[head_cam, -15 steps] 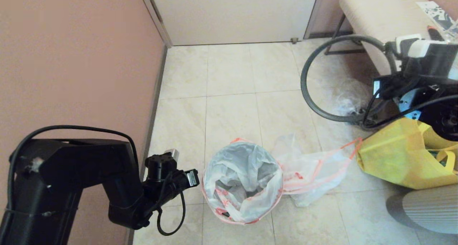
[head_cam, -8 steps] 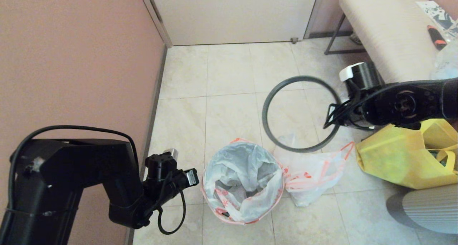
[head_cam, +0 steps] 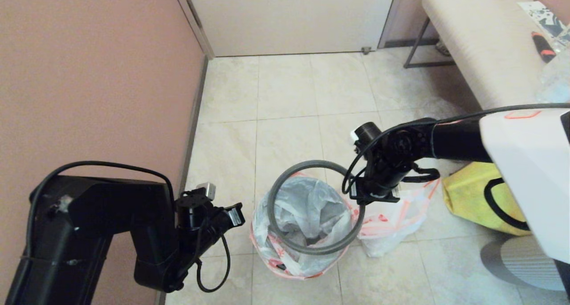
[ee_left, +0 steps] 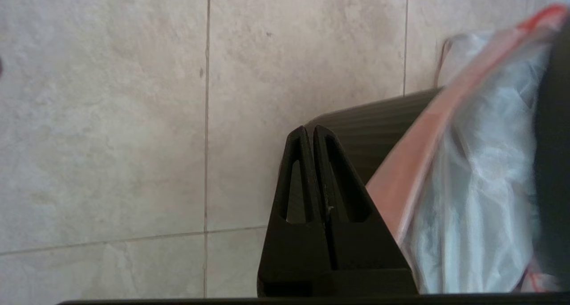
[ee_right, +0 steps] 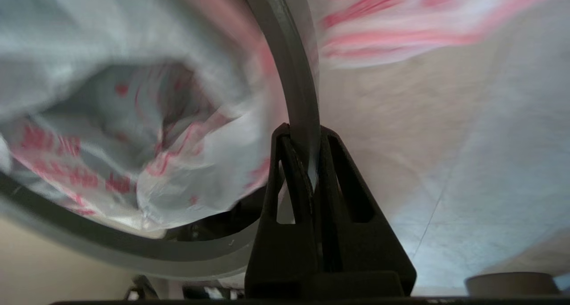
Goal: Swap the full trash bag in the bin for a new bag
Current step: Place the trash can ring on the trash can
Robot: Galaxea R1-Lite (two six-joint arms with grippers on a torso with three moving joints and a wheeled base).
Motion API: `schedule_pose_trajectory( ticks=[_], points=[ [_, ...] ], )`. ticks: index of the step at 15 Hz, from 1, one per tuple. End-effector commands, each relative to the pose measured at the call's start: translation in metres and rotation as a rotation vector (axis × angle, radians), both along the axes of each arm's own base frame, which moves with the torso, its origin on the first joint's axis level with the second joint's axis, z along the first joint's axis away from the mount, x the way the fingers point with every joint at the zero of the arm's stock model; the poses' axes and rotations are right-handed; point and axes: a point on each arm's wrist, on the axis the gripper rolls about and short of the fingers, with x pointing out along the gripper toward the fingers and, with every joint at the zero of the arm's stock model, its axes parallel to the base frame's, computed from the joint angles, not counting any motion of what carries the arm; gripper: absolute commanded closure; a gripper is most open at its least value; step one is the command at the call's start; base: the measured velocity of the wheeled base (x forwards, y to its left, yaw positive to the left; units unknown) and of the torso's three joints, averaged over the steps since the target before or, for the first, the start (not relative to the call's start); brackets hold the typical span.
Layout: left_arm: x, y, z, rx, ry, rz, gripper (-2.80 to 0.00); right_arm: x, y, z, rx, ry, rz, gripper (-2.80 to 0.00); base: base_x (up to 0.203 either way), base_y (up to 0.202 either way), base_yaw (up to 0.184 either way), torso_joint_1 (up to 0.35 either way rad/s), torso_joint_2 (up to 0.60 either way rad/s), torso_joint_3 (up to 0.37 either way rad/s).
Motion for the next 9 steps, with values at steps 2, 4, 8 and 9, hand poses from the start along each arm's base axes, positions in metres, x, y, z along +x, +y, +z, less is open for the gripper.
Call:
schedule_pose_trajectory(
  ticks=[2,4,8,9],
  points=[
    [0.0,0.0,-0.003,-0.002,0.001,0.003,0.0,0.009,0.016,-0.045,-0.025,0.082,0.028,0.0,0.0,0.0,0.0,0.0,0.0,0.0],
    [0.0,0.0,-0.003,-0.002,0.002,0.003,0.0,0.015,0.018,-0.052,-0.014,0.059,0.025,0.0,0.0,0.0,0.0,0.0,0.0,0.0],
    [0.0,0.0,-0.004,0.001,0.005,0.001,0.0,0.011,0.025,-0.037,-0.062,-0.034,0.001,0.0,0.0,0.0,0.0,0.0,0.0,0.0],
    [0.0,0.0,-0.004,0.001,0.005,0.001,0.0,0.004,0.03,-0.026,-0.1,-0.086,-0.015,0.0,0.0,0.0,0.0,0.0,0.0,0.0]
  ],
)
